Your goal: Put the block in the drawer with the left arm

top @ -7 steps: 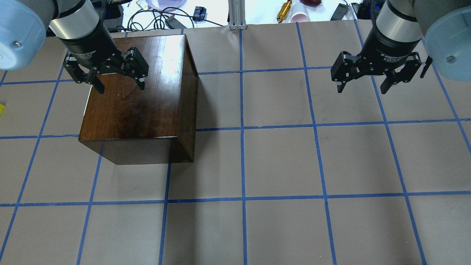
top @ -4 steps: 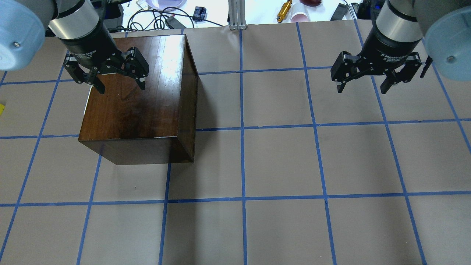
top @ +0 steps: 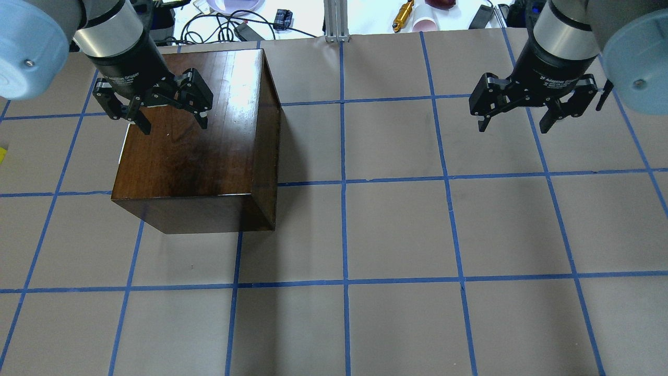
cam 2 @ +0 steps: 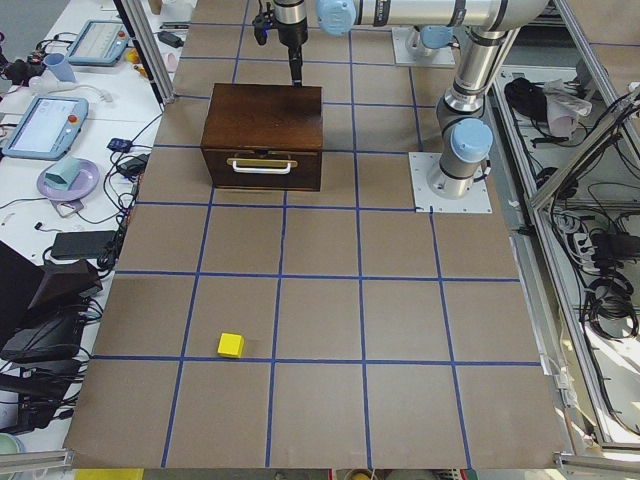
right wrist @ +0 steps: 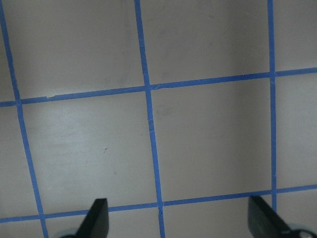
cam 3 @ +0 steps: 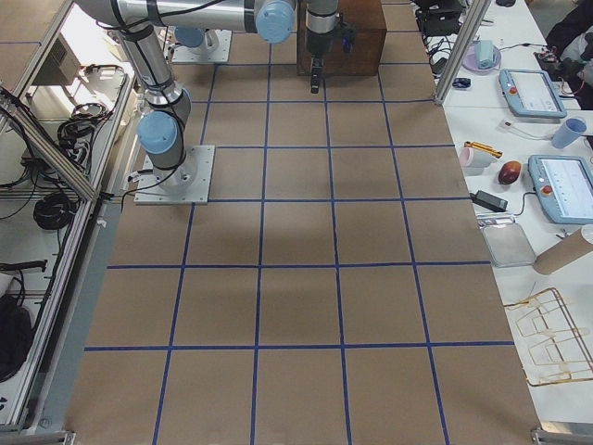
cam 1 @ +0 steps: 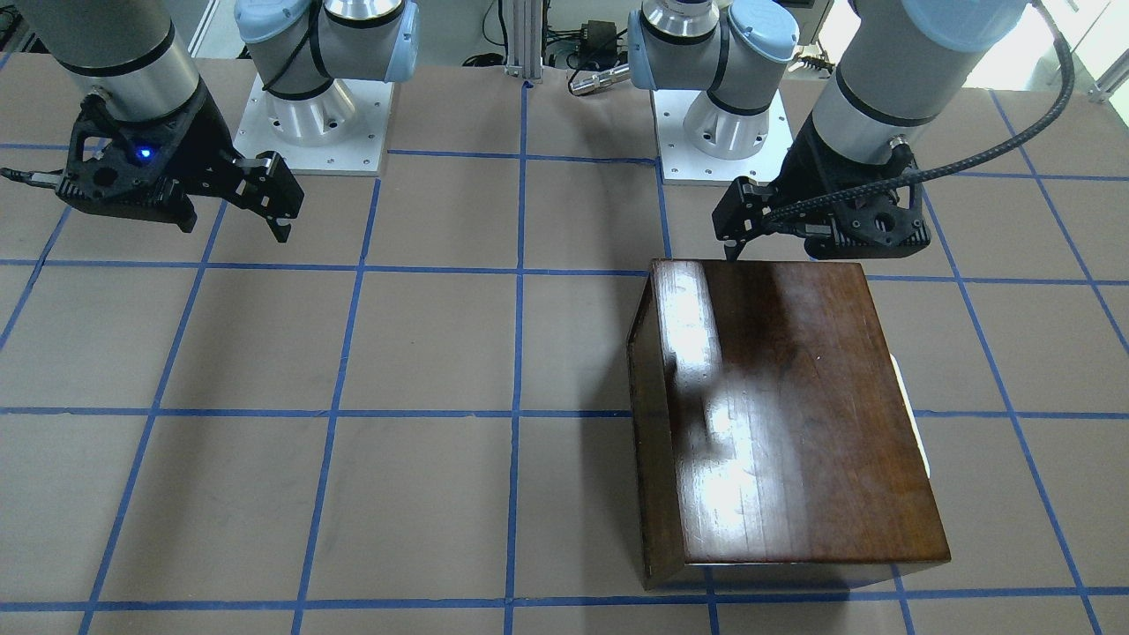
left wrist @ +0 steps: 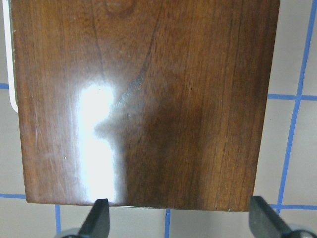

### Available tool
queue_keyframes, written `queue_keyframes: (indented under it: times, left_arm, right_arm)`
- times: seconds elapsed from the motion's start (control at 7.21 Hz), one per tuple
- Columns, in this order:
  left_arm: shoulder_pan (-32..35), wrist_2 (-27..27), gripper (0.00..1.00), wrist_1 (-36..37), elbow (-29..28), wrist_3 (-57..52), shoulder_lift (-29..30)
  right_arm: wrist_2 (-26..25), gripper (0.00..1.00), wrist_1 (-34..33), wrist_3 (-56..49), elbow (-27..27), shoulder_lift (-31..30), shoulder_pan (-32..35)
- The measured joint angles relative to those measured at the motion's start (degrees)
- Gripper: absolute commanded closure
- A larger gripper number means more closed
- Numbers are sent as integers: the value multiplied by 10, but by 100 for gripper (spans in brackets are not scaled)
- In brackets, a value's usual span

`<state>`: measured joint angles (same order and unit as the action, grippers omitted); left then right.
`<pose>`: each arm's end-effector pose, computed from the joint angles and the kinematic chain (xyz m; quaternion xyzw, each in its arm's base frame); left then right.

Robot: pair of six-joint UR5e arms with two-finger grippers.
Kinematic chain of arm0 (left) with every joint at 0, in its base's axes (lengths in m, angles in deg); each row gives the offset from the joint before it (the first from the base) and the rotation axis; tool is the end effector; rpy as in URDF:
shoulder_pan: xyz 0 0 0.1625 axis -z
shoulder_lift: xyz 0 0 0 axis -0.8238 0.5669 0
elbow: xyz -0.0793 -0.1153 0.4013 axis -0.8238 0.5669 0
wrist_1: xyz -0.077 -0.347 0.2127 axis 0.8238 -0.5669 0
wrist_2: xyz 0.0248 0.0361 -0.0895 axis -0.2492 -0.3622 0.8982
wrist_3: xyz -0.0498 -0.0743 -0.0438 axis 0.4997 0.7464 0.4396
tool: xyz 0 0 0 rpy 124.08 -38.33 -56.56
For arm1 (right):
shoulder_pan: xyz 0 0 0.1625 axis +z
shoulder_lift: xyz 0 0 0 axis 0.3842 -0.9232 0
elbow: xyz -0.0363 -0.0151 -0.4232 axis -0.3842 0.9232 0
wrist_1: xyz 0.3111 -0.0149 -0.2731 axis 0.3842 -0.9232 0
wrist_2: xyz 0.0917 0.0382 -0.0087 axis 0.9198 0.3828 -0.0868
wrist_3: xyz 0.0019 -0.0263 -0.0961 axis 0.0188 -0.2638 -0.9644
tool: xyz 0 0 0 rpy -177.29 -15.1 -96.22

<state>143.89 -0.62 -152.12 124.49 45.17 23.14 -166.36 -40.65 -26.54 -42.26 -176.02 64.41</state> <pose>-0.1191 -0.5178 0.4775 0.0297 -0.9990 -0.0320 0.0003 0.1064 -0.4870 0.4723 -0.0483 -0.9988 -0.0053 0.0077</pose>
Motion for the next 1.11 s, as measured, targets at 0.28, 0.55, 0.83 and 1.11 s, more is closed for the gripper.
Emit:
queue_keyframes:
  times: [0.28,0.55,0.83,1.11]
  left_arm:
    - [0,-1,0,2,0,0,2]
    - [0,2,0,5,0,1,4]
    - [0,3,0,6,0,2,6]
    - [-1,3,0,6,-1,3,9]
  right_arm:
    - [0,0,0,0,0,0,0]
    - [0,0,0,0,0,0,0]
    - [0,0,0,0,0,0,0]
    - [0,0,0,0,0,0,0]
